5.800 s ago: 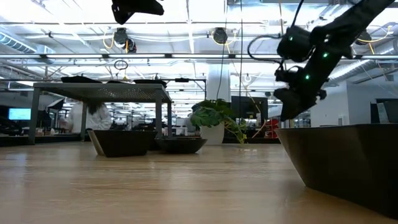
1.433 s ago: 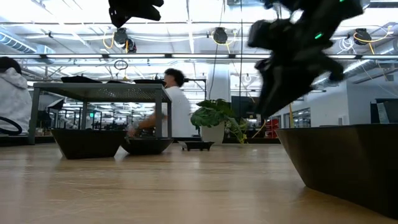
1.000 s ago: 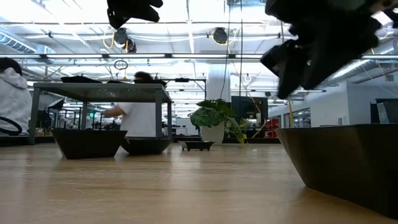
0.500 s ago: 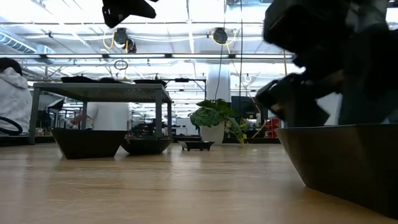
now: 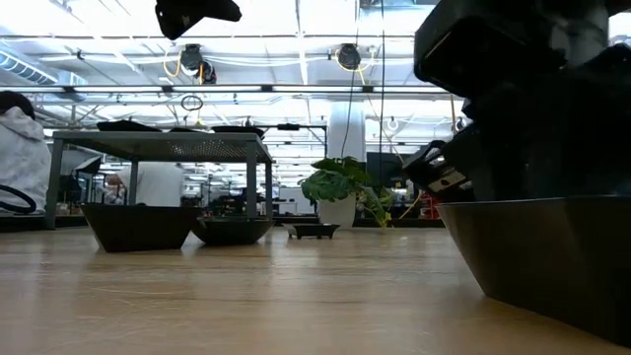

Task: Pick & Place Mini shaped plates
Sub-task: Move the distorted square plate to the center of the table

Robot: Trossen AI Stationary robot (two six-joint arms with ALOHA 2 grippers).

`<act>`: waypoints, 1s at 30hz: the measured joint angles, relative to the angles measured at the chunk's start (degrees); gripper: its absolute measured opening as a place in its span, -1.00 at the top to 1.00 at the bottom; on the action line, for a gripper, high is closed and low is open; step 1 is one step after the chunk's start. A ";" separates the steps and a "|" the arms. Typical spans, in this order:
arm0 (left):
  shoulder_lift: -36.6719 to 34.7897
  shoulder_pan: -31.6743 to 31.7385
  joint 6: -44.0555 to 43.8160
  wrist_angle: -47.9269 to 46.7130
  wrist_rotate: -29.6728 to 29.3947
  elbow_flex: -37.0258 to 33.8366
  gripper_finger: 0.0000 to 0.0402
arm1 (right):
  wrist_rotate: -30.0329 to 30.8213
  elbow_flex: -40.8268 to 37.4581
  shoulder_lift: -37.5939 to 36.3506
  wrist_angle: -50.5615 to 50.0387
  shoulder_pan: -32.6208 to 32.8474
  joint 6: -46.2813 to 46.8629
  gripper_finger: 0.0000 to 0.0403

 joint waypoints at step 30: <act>0.00 0.20 5.63 0.10 -1.64 -0.01 0.26 | 0.33 0.02 -0.59 7.03 -28.01 -7.22 0.89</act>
